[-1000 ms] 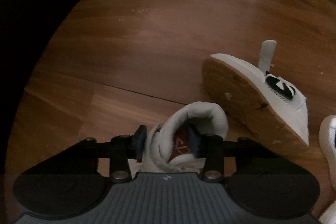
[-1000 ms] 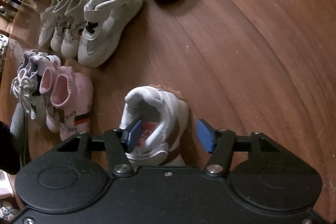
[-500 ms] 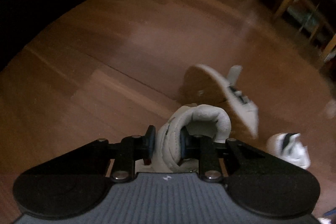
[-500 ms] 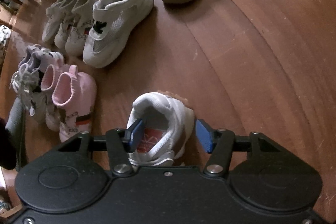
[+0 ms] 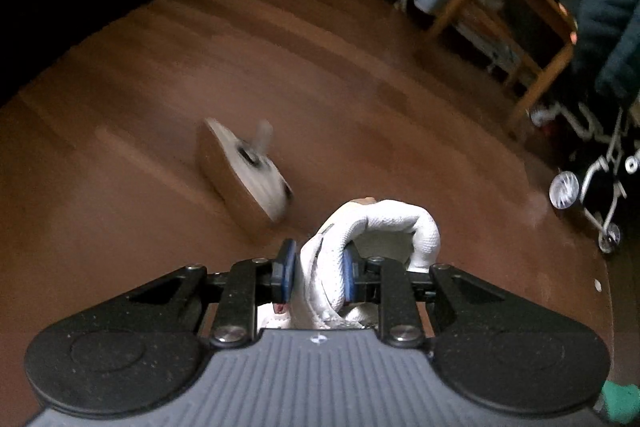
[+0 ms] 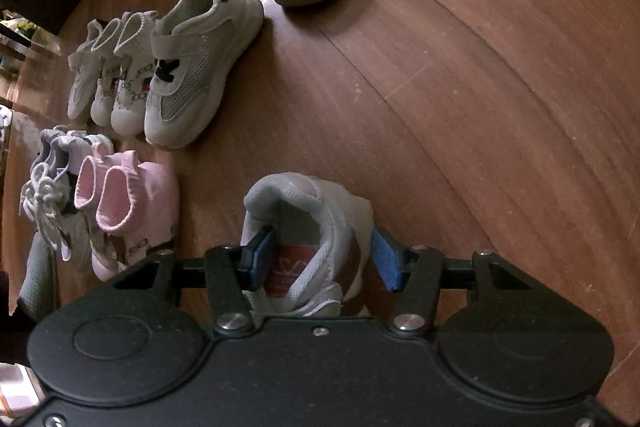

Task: Organize scattered shoes
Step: 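Carry the red-insole sneaker with the right tool while the left tool grasps a white sneaker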

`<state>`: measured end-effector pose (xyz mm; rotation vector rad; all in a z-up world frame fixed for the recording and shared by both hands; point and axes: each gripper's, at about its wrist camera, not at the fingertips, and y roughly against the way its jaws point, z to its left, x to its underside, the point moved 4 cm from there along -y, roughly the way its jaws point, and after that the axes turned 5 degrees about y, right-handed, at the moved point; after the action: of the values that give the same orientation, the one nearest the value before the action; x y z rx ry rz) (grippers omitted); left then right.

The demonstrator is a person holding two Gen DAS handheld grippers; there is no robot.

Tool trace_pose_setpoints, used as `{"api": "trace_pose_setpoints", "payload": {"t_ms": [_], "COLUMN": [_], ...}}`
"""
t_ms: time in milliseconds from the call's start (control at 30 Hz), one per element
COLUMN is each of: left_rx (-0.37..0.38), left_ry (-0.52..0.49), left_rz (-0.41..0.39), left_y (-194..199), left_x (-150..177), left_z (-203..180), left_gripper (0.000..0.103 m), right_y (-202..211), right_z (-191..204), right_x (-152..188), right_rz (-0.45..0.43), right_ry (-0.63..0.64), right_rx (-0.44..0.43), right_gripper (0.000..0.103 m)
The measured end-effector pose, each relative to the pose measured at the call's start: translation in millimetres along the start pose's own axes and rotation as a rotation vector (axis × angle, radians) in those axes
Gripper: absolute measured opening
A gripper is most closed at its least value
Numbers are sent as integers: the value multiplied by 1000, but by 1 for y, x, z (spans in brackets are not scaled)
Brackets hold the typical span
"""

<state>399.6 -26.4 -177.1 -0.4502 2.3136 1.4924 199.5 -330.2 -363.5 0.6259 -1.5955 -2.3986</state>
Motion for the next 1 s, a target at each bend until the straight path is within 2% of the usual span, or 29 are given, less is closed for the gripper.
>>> {"api": "trace_pose_setpoints", "payload": {"t_ms": [67, 200, 300, 500, 633, 800, 1000], "left_rx": [-17, 2, 35, -6, -46, -126, -212], "left_ry": [52, 307, 526, 844, 913, 931, 907], "left_rz": [16, -4, 0, 42, 75, 61, 39], "left_y": [3, 3, -1, -26, -45, -63, -73], "left_x": [25, 78, 137, 239, 275, 292, 292], "left_z": [-21, -31, -37, -44, -53, -62, -61], "left_gripper": [22, 22, 22, 22, 22, 22, 22], "right_y": [-1, -7, -5, 1, 5, 8, 8], "right_z": [-3, -12, -20, -24, -26, -30, -35], "right_x": [-1, 4, 13, 23, 28, 32, 34], "right_rz": [1, -4, -31, -56, -64, -81, -96], "right_ry": [-13, -86, -151, -203, -233, -263, -309], "right_rx": [-15, -67, -92, -104, -100, -111, -131], "right_gripper": [55, 53, 47, 44, 44, 46, 46]}}
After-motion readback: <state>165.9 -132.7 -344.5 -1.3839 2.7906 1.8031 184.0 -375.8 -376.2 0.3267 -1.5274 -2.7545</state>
